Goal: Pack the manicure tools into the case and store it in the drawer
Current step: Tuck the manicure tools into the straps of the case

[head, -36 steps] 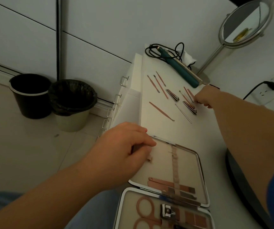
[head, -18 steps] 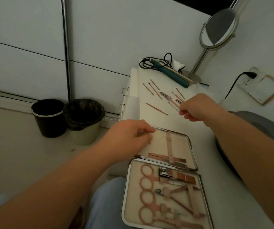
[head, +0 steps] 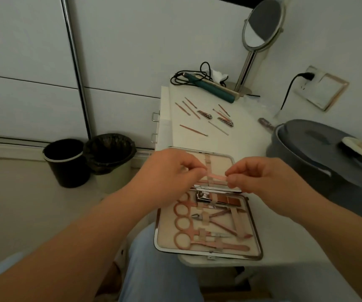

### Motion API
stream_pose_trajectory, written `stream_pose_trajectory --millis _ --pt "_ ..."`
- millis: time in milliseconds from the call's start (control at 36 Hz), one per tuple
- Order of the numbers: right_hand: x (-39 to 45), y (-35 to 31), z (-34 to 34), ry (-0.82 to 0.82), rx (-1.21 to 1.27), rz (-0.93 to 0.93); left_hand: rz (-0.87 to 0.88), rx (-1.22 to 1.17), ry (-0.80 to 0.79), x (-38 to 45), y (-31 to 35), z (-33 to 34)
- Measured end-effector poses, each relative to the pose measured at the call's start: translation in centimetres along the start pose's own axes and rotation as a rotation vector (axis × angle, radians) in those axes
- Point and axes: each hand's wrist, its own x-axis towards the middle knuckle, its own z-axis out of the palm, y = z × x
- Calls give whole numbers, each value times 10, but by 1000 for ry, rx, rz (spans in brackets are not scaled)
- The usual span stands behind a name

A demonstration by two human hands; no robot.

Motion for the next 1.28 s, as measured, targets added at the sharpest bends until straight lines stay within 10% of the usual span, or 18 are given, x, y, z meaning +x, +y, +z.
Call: stream_pose_trajectory --millis 722,1278 --pt "-13 54 -9 333 -20 93 65 293 102 9 -17 6" --pt "11 54 -10 216 30 195 -107 59 -140 18 -29 -4"
